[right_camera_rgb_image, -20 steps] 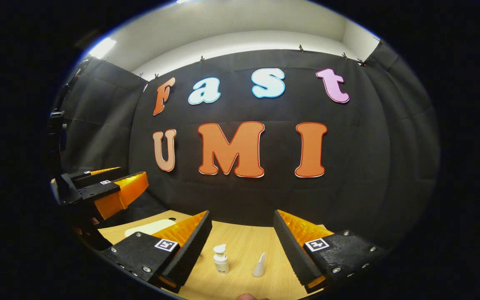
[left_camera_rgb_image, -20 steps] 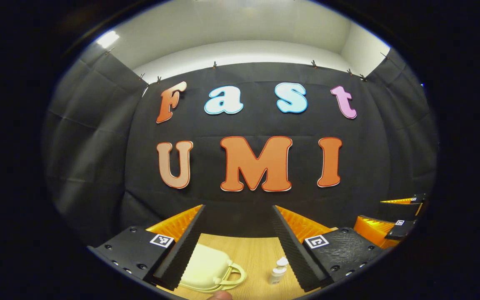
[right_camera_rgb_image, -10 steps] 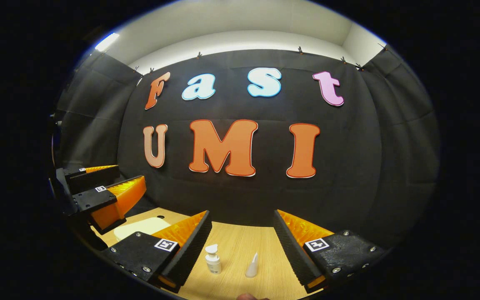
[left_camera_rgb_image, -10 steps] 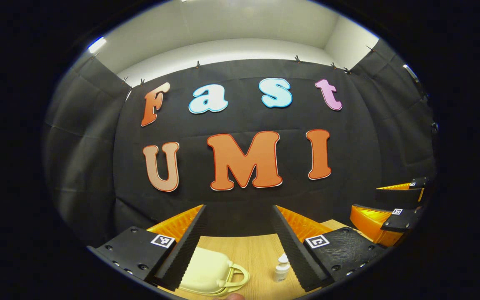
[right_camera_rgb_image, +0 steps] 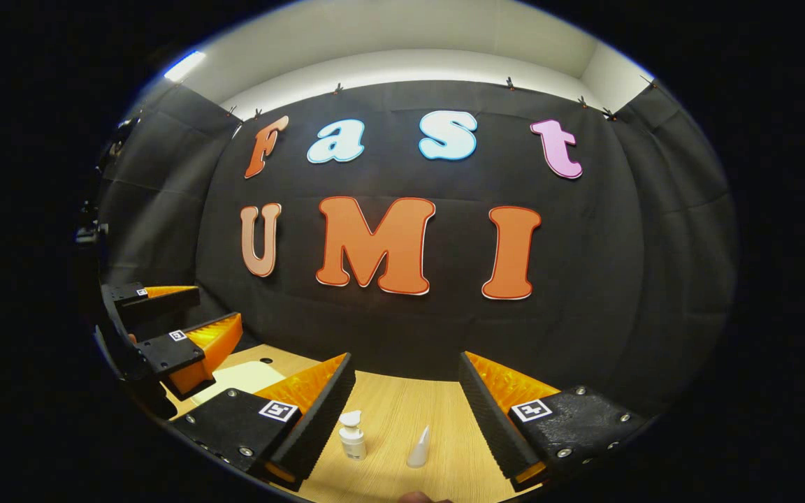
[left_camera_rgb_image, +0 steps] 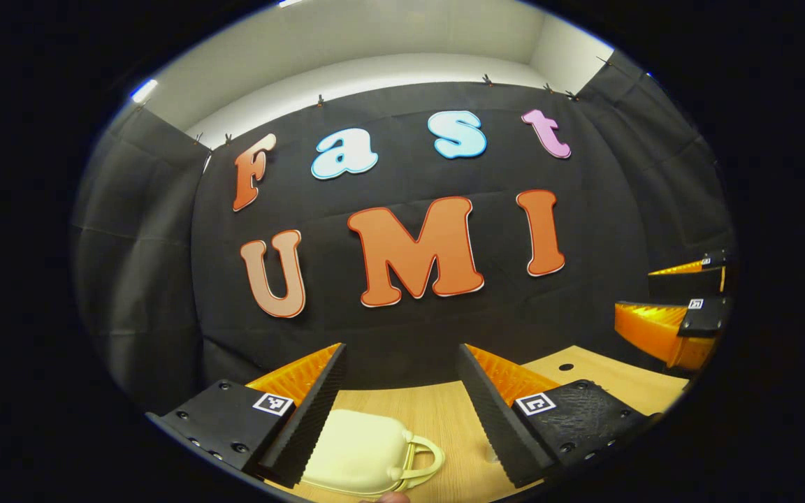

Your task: First open the suitcase, pack the skin care products into it, and then close the suitcase.

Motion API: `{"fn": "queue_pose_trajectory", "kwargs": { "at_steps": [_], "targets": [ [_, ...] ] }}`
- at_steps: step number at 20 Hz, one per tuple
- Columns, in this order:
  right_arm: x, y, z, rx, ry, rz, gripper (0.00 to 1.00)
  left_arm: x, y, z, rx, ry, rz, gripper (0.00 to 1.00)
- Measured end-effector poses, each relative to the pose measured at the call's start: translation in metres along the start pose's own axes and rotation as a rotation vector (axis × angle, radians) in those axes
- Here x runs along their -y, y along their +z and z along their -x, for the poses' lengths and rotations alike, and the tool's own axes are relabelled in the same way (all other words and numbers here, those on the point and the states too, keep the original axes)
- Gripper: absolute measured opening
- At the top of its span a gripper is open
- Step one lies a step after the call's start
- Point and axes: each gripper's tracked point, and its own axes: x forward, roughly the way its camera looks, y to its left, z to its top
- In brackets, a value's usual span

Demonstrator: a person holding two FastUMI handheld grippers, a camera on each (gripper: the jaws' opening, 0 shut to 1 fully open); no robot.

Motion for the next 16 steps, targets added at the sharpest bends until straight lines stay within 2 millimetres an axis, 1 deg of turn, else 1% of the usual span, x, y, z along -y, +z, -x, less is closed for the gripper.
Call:
{"fn": "queue_pose_trajectory", "kwargs": {
  "at_steps": [1, 4, 6, 8, 11, 14, 16],
  "targets": [
    [-0.004, -0.003, -0.001, -0.008, 0.017, 0.0, 0.95, -0.001, -0.007, 0.0, -0.008, -0.001, -0.016, 1.0],
    [0.0, -0.006, -0.003, -0.015, 0.001, 0.006, 0.95, 0.001, -0.031, 0.001, -0.045, -0.02, -0.076, 1.0],
    [0.001, -0.009, -0.004, -0.022, -0.009, 0.007, 0.95, 0.004, -0.048, -0.004, -0.07, -0.038, -0.107, 1.0],
    [0.003, -0.009, -0.004, -0.024, -0.018, 0.015, 0.95, 0.005, -0.066, -0.003, -0.099, -0.052, -0.145, 1.0],
    [0.01, -0.013, -0.006, -0.034, -0.041, 0.032, 0.95, 0.009, -0.096, 0.005, -0.151, -0.073, -0.209, 1.0],
    [0.02, -0.014, -0.007, -0.038, -0.068, 0.045, 0.95, 0.014, -0.128, 0.002, -0.193, -0.117, -0.28, 0.99],
    [0.027, -0.015, -0.007, -0.042, -0.088, 0.051, 0.95, 0.018, -0.144, -0.001, -0.205, -0.144, -0.338, 0.99]
  ]
}}
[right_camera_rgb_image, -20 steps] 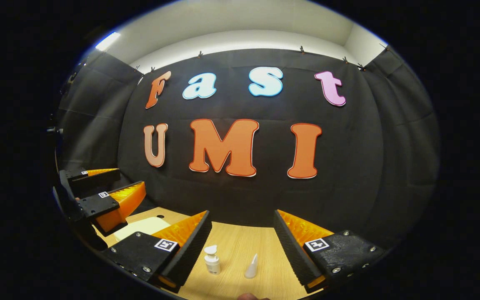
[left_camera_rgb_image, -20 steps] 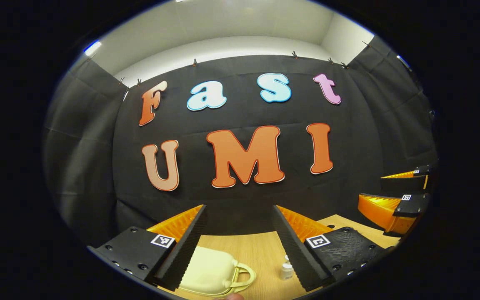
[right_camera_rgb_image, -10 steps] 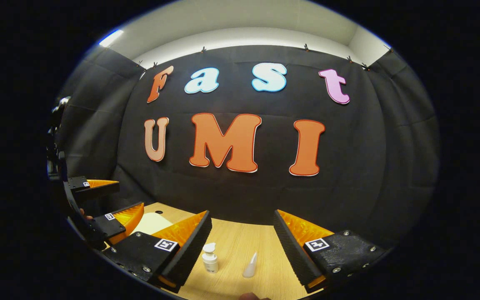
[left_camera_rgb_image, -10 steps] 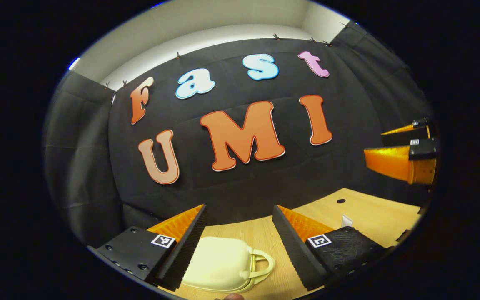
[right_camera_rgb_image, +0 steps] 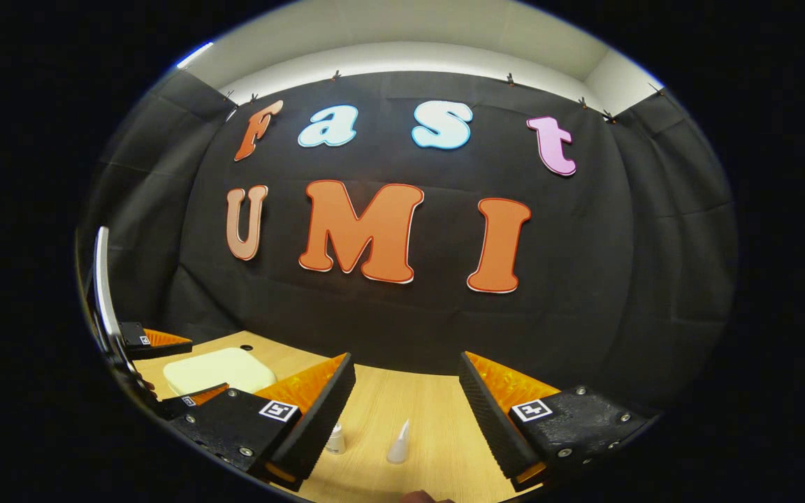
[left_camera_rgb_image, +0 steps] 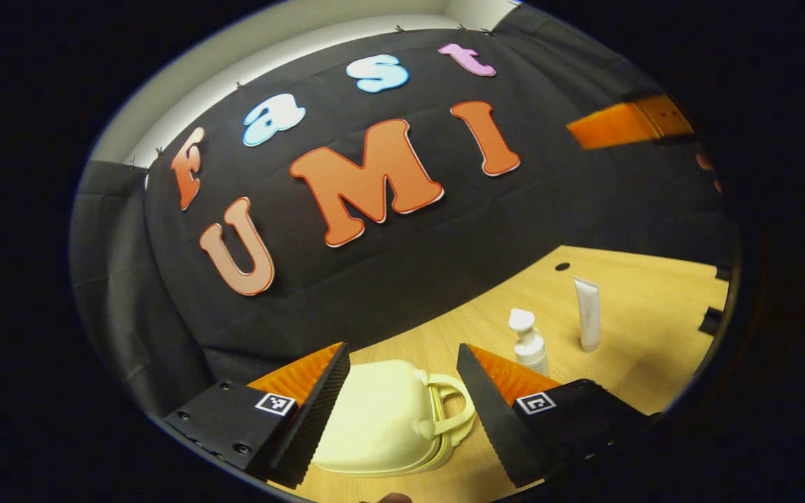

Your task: First open the suitcase, pack the skin care products into it, and then close the suitcase.

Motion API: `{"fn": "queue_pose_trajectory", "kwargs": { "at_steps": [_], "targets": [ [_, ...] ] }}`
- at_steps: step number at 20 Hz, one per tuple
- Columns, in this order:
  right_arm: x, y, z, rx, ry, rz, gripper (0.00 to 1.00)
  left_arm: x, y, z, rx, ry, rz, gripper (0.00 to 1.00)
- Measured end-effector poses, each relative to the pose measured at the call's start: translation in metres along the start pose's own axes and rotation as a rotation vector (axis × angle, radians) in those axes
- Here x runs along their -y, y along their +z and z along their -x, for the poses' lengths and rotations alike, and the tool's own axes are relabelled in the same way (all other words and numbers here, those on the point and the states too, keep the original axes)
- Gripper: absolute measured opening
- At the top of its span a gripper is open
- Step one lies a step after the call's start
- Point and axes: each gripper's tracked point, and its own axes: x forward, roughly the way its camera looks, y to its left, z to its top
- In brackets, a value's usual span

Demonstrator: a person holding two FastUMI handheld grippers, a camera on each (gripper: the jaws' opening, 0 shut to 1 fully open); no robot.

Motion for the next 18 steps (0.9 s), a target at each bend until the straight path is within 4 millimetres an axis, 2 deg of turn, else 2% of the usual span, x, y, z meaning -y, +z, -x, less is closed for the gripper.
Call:
{"fn": "queue_pose_trajectory", "kwargs": {
  "at_steps": [5, 9, 15, 18],
  "targets": [
    [0.019, -0.005, -0.004, -0.015, -0.058, 0.003, 0.95, 0.027, -0.03, -0.014, -0.022, -0.068, -0.159, 0.98],
    [0.031, -0.011, -0.004, -0.03, -0.096, 0.006, 0.95, 0.044, -0.063, -0.032, -0.072, -0.112, -0.237, 0.98],
    [0.045, -0.019, -0.005, -0.044, -0.144, 0.001, 0.95, 0.063, -0.105, -0.066, -0.145, -0.203, -0.352, 0.98],
    [0.051, -0.024, -0.005, -0.056, -0.163, 0.002, 0.95, 0.069, -0.122, -0.071, -0.16, -0.21, -0.426, 0.98]
  ]
}}
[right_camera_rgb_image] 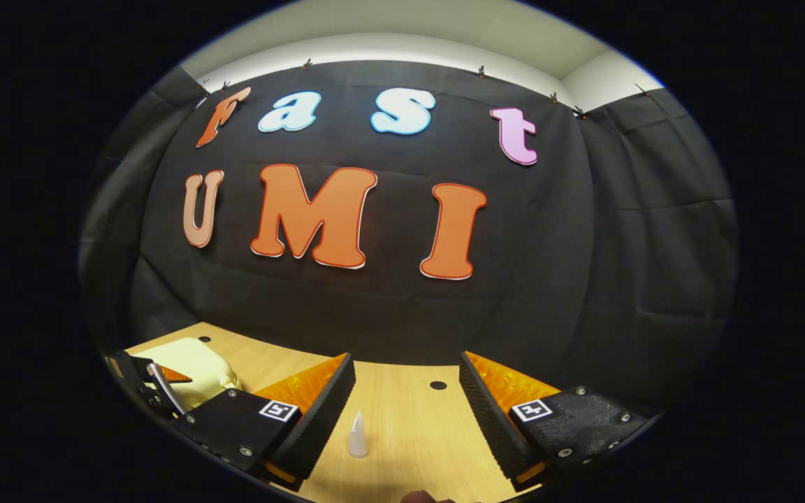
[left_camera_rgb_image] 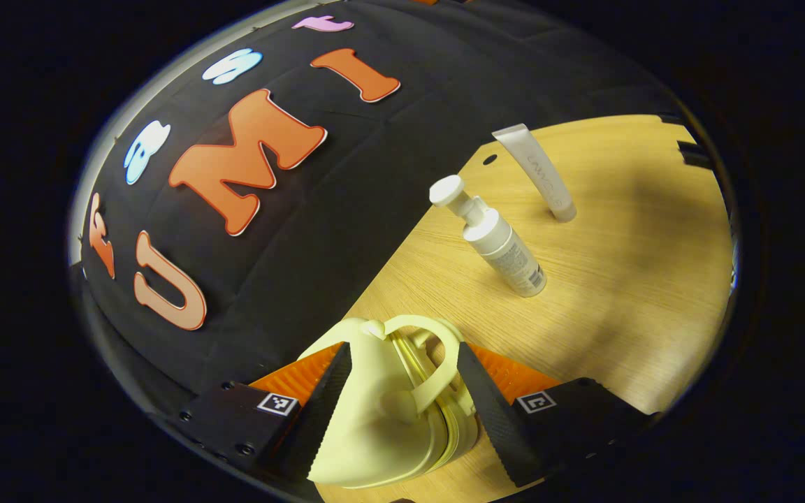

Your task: First open the suitcase, pack the skin care products into it, and then close the suitcase.

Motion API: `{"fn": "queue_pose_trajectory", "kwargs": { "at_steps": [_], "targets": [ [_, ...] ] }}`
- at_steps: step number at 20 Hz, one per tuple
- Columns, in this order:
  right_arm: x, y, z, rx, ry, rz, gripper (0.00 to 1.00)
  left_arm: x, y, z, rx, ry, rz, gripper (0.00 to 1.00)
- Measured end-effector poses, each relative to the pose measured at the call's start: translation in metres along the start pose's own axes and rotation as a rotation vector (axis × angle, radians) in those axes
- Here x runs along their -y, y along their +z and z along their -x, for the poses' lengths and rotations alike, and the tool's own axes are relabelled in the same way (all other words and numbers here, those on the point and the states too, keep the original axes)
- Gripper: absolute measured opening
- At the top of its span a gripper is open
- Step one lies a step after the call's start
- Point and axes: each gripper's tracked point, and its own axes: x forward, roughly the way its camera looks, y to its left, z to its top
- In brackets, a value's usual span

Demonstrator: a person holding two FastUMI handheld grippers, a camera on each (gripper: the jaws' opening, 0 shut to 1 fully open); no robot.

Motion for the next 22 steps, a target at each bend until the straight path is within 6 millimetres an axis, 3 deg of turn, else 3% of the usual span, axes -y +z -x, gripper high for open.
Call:
{"fn": "queue_pose_trajectory", "kwargs": {
  "at_steps": [7, 9, 12, 14, 15, 16, 18, 22],
  "targets": [
    [0.009, -0.005, -0.004, -0.012, -0.028, -0.014, 0.95, 0.014, -0.031, -0.027, -0.101, -0.012, -0.135, 0.94],
    [0.01, -0.007, -0.005, -0.014, -0.031, -0.018, 0.96, 0.013, -0.032, -0.033, -0.116, -0.01, -0.15, 0.87],
    [0.007, -0.006, -0.008, -0.014, -0.023, -0.024, 0.96, 0.015, -0.027, -0.041, -0.109, -0.002, -0.193, 0.87],
    [0.003, -0.008, -0.01, -0.018, -0.007, -0.021, 0.96, 0.023, -0.03, -0.048, -0.128, -0.023, -0.197, 0.73],
    [0.002, -0.007, -0.009, -0.017, -0.004, -0.015, 0.96, 0.026, -0.033, -0.051, -0.14, -0.025, -0.199, 0.59],
    [0.002, -0.007, -0.008, -0.015, 0.001, -0.011, 0.96, 0.029, -0.033, -0.053, -0.146, -0.036, -0.195, 0.54],
    [0.0, -0.008, -0.008, -0.013, 0.013, -0.011, 0.96, 0.026, -0.035, -0.05, -0.153, -0.028, -0.19, 0.33],
    [-0.003, -0.013, -0.011, -0.024, 0.037, -0.015, 0.96, 0.014, -0.021, -0.048, -0.144, -0.003, -0.116, 0.14]
  ]
}}
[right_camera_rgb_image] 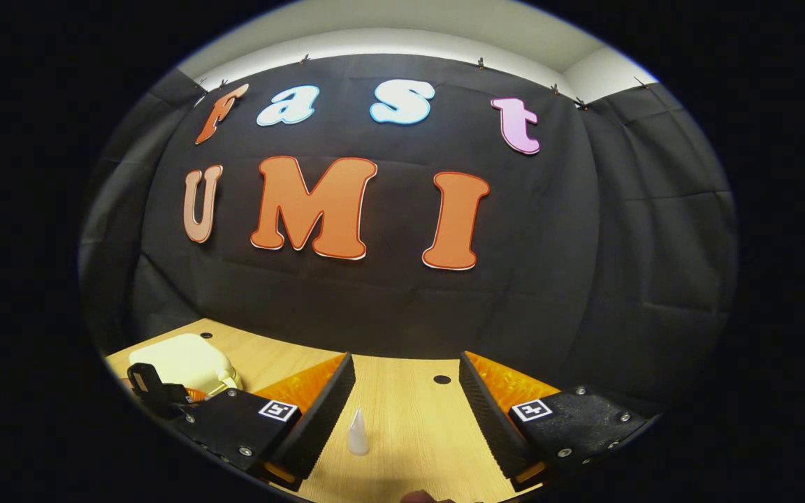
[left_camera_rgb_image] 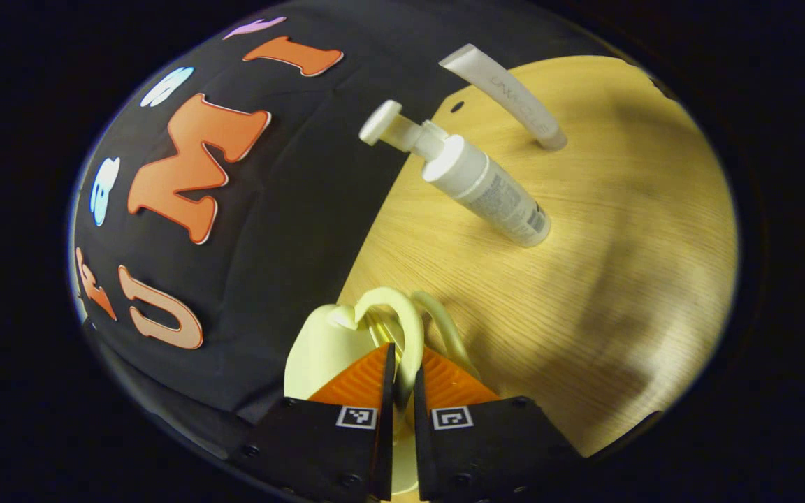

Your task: First open the suitcase, pack the skin care products into it, and then close the suitcase.

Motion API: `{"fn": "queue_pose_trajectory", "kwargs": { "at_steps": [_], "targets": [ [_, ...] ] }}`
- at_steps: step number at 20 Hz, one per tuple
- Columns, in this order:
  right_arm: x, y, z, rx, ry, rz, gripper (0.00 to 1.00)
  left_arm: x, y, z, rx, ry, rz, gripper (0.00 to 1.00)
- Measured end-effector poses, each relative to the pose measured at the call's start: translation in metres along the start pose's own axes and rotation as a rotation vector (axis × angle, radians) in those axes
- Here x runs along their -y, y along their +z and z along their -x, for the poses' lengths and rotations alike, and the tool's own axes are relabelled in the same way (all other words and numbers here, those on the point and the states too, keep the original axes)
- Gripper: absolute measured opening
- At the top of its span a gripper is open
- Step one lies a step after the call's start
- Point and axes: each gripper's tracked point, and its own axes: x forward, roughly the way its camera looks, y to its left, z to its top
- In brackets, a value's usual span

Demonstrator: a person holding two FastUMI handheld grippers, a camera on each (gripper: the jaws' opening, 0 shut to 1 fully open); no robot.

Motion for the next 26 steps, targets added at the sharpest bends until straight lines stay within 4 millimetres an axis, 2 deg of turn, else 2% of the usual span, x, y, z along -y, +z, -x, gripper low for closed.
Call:
{"fn": "queue_pose_trajectory", "kwargs": {
  "at_steps": [5, 7, 9, 10, 11, 15, 16, 21, 23, 26],
  "targets": [
    [-0.003, 0.001, -0.008, 0.01, 0.043, -0.014, 0.96, -0.031, 0.013, 0.007, 0.0, 0.022, 0.163, 0.14],
    [-0.004, 0.001, -0.01, 0.01, 0.07, -0.016, 0.96, -0.042, 0.012, 0.009, -0.006, 0.03, 0.242, 0.14],
    [-0.006, -0.002, -0.012, 0.0, 0.104, -0.014, 0.96, -0.063, 0.012, 0.01, -0.01, 0.066, 0.307, 0.13],
    [-0.006, -0.003, -0.012, -0.006, 0.121, -0.01, 0.96, -0.076, 0.012, 0.004, -0.004, 0.102, 0.331, 0.14],
    [-0.008, -0.002, -0.012, -0.006, 0.132, -0.006, 0.96, -0.081, 0.014, 0.015, -0.002, 0.115, 0.348, 0.02],
    [-0.016, 0.004, -0.016, -0.008, 0.122, 0.009, 0.95, -0.088, 0.013, 0.02, 0.017, 0.115, 0.469, 0.03],
    [-0.021, 0.006, -0.016, -0.001, 0.11, 0.004, 0.96, -0.095, 0.015, 0.021, 0.03, 0.108, 0.51, 0.03],
    [-0.043, 0.022, -0.015, 0.027, 0.065, 0.021, 0.95, -0.103, 0.016, 0.027, 0.083, 0.103, 0.659, 0.02],
    [-0.045, 0.023, -0.015, 0.026, 0.035, 0.037, 0.95, -0.103, 0.015, 0.026, 0.105, 0.092, 0.722, 0.02],
    [-0.06, 0.028, -0.015, 0.022, 0.032, 0.038, 0.95, -0.11, 0.012, 0.027, 0.115, 0.13, 0.771, 0.03]
  ]
}}
